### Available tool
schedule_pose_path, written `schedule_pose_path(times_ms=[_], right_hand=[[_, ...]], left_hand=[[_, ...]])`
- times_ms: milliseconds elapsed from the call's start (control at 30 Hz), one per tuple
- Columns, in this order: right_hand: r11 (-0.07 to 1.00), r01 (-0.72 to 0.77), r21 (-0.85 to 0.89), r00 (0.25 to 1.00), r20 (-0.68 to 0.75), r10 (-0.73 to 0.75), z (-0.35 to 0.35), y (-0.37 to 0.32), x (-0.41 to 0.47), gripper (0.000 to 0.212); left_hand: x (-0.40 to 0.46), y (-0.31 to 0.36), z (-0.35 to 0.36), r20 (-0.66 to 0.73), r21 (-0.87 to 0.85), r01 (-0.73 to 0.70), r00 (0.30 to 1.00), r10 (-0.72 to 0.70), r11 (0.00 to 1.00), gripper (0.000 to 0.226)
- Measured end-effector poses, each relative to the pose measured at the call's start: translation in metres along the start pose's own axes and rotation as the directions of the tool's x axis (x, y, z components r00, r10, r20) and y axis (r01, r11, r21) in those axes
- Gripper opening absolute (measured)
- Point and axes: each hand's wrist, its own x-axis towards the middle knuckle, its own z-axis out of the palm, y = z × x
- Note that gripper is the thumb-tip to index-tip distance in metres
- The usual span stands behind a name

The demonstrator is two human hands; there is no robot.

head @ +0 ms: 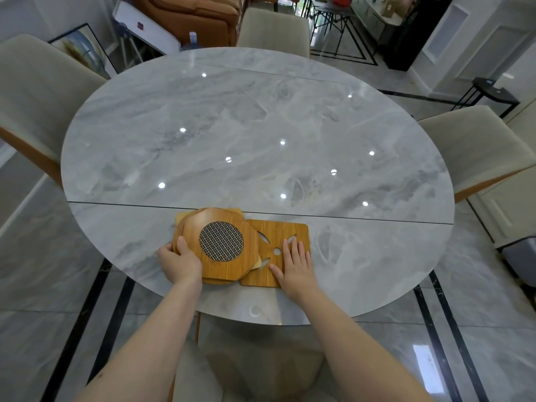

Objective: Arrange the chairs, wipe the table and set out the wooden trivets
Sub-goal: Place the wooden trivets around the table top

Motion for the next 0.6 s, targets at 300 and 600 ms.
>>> schedule_pose_path(times_ms=[300, 600], right_hand=[[0.771, 0.014, 0.637, 0.953, -0.242, 0.183, -0.033, -0.020, -0.007, 0.036], [0.245, -0.076, 0.967, 0.785, -0.093, 0.612, -0.056, 0.015, -0.088, 0.042]], left_hand=[[-0.032, 0.003, 0.006, 0.103, 0.006, -0.014, 0.995, 0.013, 1.000, 0.025], [-0.107, -0.007, 0.024, 0.325, 0.033, -0.073, 0.944, 0.058, 0.997, 0.034]])
